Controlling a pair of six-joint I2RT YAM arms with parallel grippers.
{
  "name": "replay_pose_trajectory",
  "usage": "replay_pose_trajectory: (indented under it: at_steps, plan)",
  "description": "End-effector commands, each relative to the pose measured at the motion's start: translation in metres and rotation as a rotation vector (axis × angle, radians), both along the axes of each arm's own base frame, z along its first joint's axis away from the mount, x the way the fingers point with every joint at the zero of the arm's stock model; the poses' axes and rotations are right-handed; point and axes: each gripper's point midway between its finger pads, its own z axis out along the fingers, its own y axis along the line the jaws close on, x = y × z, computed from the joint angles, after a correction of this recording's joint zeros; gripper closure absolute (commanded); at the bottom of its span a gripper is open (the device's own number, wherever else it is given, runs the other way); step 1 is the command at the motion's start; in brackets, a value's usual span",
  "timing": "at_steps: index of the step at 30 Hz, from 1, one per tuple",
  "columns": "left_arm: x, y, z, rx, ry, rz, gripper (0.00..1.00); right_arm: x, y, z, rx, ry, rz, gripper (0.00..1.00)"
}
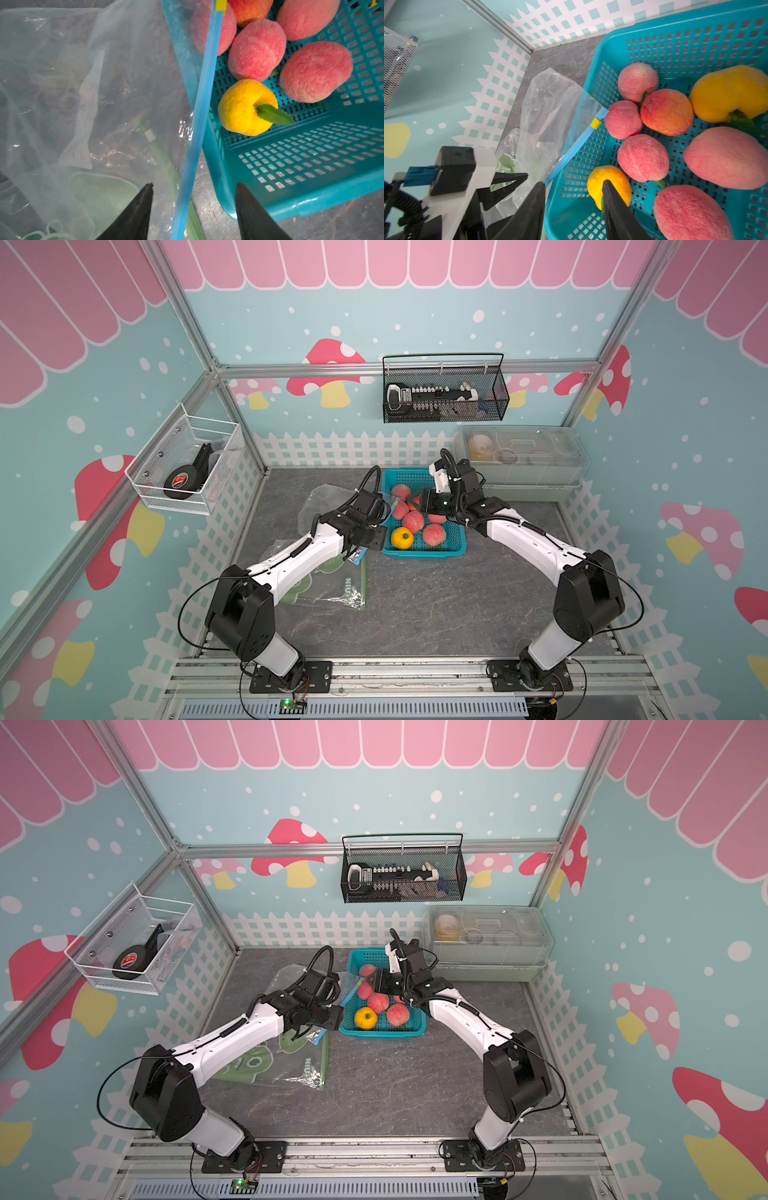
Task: Place the peach in a zip-top bag and seal the zipper
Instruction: Open the zipper of the food storage bag at the center of the board.
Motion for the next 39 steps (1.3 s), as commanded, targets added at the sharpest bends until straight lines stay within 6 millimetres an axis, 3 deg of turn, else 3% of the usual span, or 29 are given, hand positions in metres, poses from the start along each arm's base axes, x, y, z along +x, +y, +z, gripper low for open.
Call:
replay_pose_trajectory:
  at_steps: [1,6,13,24,25,30,34,39]
  plan:
    - [-0.004,0.009,0.007,0.091,-0.014,-0.028,0.37,-0.005,-0.006,-0.001,-0.013,0.003,-0.005,0.53]
    - [-0.012,0.02,0.003,0.177,-0.006,-0.032,0.31,-0.006,-0.007,-0.006,-0.013,0.015,-0.004,0.53]
    - [-0.014,0.028,-0.008,0.25,0.018,-0.047,0.31,-0.005,-0.007,-0.008,-0.011,0.022,-0.004,0.53]
    - [0.004,0.029,-0.029,0.367,0.03,-0.044,0.32,-0.006,-0.005,-0.008,0.003,0.028,0.003,0.53]
    - [0.005,0.029,-0.029,0.372,0.026,-0.041,0.37,-0.006,-0.005,-0.007,0.005,0.026,0.004,0.53]
    - [0.013,0.023,-0.023,0.354,-0.019,-0.032,0.98,-0.006,-0.004,-0.007,0.011,0.029,0.009,0.53]
    - [0.017,0.022,-0.002,0.302,-0.089,0.004,1.0,-0.008,0.002,-0.006,0.04,0.034,0.033,0.53]
    - [0.015,0.017,0.036,0.113,-0.169,0.036,1.0,-0.014,0.035,0.014,0.174,0.02,0.151,0.52]
